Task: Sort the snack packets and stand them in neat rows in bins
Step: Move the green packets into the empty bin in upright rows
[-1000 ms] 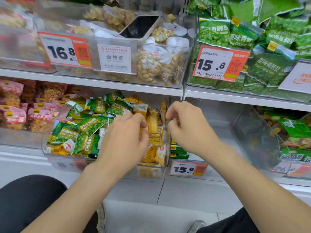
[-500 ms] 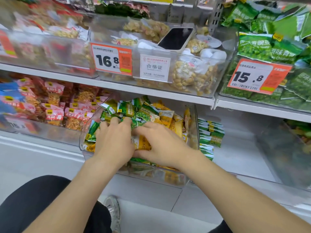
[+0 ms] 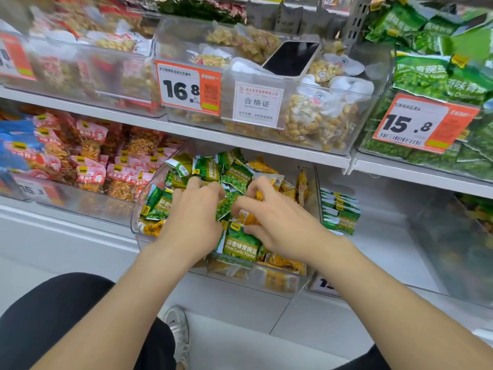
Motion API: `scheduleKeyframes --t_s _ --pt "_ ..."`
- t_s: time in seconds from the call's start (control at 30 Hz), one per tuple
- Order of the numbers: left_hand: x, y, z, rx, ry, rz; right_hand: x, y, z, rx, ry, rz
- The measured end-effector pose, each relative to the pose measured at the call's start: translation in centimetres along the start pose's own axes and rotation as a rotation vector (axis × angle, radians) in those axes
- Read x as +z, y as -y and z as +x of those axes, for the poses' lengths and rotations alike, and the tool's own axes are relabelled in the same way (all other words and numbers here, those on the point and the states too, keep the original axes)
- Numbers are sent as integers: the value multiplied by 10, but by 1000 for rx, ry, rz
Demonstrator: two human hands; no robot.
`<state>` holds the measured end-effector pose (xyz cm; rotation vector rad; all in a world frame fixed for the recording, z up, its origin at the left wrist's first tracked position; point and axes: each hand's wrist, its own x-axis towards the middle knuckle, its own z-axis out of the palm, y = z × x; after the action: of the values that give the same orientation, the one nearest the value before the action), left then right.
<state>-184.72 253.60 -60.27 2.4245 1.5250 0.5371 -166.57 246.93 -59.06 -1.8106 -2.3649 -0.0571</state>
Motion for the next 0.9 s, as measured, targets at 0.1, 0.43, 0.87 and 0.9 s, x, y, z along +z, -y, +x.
scheduleKeyframes --t_s 0.1,0.43,0.87,0.9 --pt "2 -3 -1 -9 -37 -121 6 0 -4 -23 44 5" --pt "-2 -12 2 11 -129 -113 4 0 -8 -13 73 197" --pt "-17 -39 -9 173 23 -720 -25 -32 -26 140 -303 1017" --pt "-19 -42 -11 186 57 -760 -22 -32 -27 146 -308 989"
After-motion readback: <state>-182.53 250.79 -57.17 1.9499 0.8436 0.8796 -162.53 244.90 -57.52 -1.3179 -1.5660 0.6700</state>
